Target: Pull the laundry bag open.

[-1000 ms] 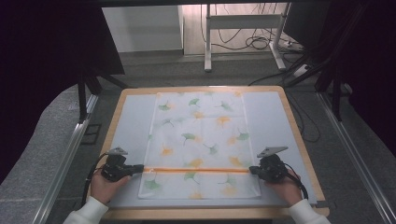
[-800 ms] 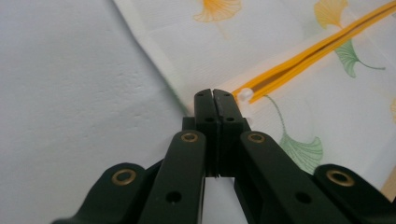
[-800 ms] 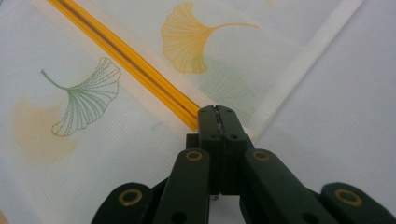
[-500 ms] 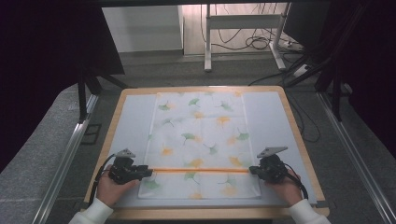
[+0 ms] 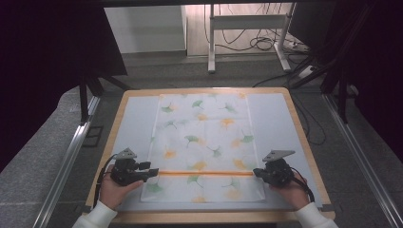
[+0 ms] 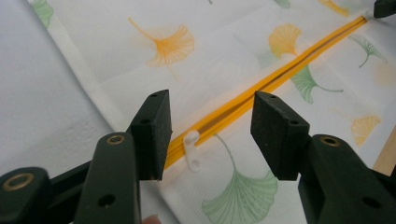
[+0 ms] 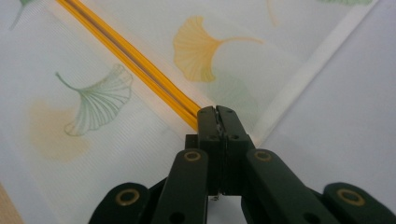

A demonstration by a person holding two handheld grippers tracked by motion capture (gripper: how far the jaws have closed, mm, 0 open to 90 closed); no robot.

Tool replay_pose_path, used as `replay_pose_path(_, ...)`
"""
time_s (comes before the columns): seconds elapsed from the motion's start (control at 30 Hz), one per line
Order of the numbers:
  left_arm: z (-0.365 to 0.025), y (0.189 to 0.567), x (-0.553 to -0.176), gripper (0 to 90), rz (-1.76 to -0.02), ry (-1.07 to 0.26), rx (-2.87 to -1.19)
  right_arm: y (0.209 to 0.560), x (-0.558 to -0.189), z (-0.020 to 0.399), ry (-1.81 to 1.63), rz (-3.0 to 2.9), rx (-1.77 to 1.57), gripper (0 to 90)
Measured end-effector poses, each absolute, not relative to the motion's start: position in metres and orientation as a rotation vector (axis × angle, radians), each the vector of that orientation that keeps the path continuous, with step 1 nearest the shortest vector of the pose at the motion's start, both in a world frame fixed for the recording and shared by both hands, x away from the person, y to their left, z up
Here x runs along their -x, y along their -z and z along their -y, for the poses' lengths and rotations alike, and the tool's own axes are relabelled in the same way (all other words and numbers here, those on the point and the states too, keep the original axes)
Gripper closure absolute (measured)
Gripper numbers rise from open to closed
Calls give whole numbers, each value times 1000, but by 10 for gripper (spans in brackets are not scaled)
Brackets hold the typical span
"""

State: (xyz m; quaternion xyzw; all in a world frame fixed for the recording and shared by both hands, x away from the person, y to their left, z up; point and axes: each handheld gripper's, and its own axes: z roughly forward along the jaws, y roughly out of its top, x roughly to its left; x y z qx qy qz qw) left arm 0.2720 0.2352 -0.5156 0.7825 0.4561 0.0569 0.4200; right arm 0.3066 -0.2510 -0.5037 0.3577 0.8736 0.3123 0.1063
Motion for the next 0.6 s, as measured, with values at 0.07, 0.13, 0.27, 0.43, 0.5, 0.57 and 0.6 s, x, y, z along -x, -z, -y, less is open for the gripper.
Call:
replay_pose_path(0.07,-234,515,-273,471,-1144,-160,-1965,500,-305,251,-940,-2562,-1041,870)
replay_pose_path(0.13,-234,514,-274,469,-1155,-184,-1967,499,-304,251,-947,-2557,-1033,856)
replay_pose_path(0.27,-234,513,-273,465,-1165,-200,-1958,496,-302,251,-975,-2537,-1029,778)
replay_pose_path(0.43,-233,509,-271,435,-1137,-218,-1951,489,-298,248,-1037,-2511,-993,586)
replay_pose_path(0.5,-231,507,-270,416,-1118,-237,-1954,487,-297,246,-1057,-2503,-999,508)
replay_pose_path(0.57,-230,506,-268,392,-1088,-253,-1958,487,-296,248,-1065,-2494,-1002,440)
replay_pose_path(0.6,-229,506,-266,384,-1081,-263,-1962,487,-295,249,-1069,-2488,-1005,414)
